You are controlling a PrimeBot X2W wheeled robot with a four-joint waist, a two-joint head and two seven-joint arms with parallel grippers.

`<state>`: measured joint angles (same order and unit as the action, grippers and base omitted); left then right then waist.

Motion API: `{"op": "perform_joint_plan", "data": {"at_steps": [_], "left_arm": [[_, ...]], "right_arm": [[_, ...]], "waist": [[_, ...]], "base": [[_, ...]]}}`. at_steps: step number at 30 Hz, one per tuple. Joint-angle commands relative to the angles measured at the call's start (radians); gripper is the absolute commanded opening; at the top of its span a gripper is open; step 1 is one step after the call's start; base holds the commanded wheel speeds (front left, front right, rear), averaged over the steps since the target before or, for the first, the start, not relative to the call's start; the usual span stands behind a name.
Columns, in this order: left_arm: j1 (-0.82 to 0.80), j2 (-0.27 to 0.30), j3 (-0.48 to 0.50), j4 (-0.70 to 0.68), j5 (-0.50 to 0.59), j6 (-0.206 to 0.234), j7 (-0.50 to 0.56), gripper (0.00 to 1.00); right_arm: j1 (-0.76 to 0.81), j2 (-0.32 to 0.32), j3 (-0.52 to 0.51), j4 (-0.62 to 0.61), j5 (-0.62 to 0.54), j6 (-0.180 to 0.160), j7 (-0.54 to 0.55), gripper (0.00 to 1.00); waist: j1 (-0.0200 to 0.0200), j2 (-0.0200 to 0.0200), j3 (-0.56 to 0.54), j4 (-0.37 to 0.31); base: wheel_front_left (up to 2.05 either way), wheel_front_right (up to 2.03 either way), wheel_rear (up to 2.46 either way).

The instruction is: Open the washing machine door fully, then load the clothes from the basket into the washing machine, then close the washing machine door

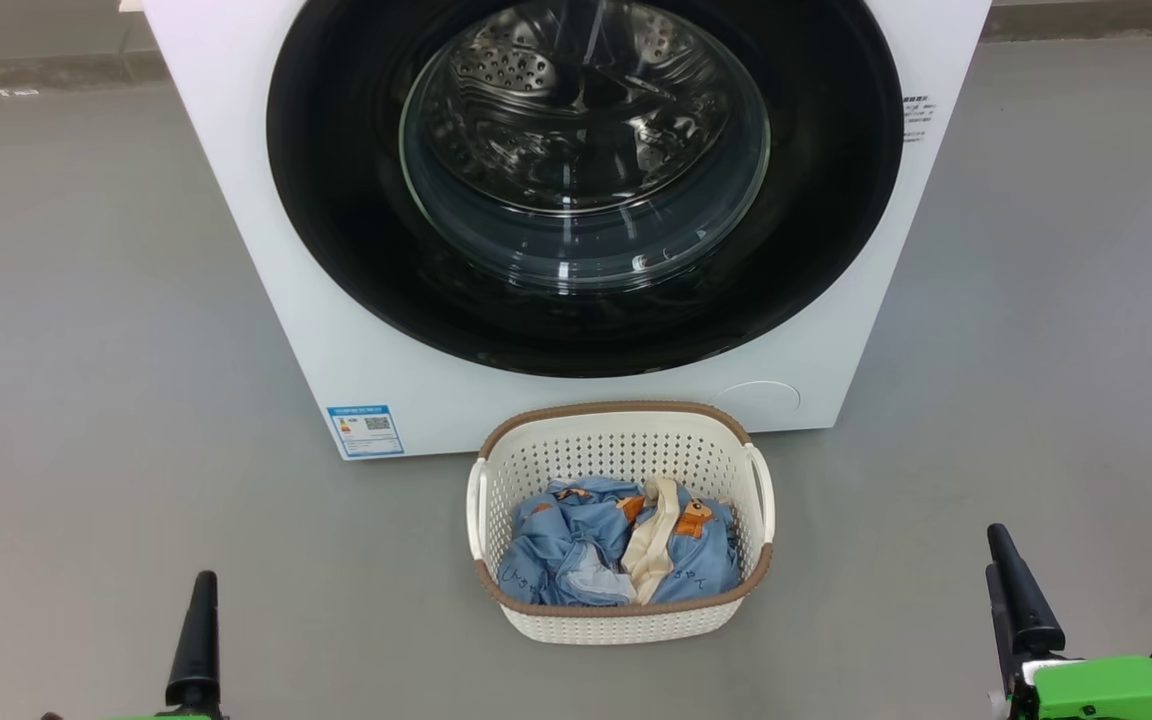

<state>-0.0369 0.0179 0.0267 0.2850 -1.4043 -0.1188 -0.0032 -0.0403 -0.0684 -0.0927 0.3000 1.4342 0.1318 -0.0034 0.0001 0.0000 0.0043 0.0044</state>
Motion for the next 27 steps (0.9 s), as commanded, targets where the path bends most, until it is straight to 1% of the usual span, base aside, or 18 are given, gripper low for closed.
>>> {"op": "perform_joint_plan", "data": {"at_steps": [1, 7, 15, 21, 22, 23, 27], "left_arm": [[-0.050, 0.016, 0.011, -0.032, 0.034, -0.004, -0.011, 1.00], [-0.053, 0.015, 0.011, -0.038, 0.160, -0.004, -0.029, 1.00], [-0.053, 0.016, 0.002, -0.050, 0.307, -0.001, -0.052, 1.00], [-0.053, 0.017, -0.012, -0.061, 0.396, 0.007, -0.070, 1.00], [-0.053, 0.017, -0.012, -0.061, 0.396, 0.007, -0.070, 1.00], [-0.054, 0.018, -0.015, -0.063, 0.410, 0.007, -0.073, 1.00], [-0.054, 0.019, -0.027, -0.068, 0.481, 0.012, -0.085, 1.00]], "right_arm": [[-0.041, -0.014, 0.012, -0.024, -0.026, 0.000, -0.012, 1.00], [-0.045, -0.019, 0.016, -0.021, -0.131, 0.000, -0.029, 1.00], [-0.049, -0.027, 0.018, -0.024, -0.330, 0.000, -0.053, 1.00], [-0.050, -0.023, 0.014, -0.032, -0.479, -0.001, -0.070, 1.00], [-0.050, -0.023, 0.014, -0.032, -0.479, -0.001, -0.070, 1.00], [-0.050, -0.024, 0.015, -0.034, -0.506, -0.001, -0.073, 1.00], [-0.050, -0.023, 0.014, -0.039, -0.602, -0.001, -0.085, 1.00]], "waist": [[-0.0001, 0.0000, -0.001, 0.001], [-0.0001, 0.0000, -0.003, 0.005], [-0.0001, 0.0000, -0.005, 0.005], [-0.0001, 0.0000, -0.004, 0.006], [-0.0001, 0.0000, -0.004, 0.006], [-0.0001, 0.0000, -0.004, 0.006], [-0.0001, 0.0000, -0.004, 0.007]], "base": [[0.00, 0.00, 0.00], [0.00, 0.00, 0.00], [0.00, 0.00, 0.00], [0.00, 0.00, 0.00], [0.00, 0.00, 0.00], [0.00, 0.00, 0.00], [0.00, 0.00, 0.00]]}}
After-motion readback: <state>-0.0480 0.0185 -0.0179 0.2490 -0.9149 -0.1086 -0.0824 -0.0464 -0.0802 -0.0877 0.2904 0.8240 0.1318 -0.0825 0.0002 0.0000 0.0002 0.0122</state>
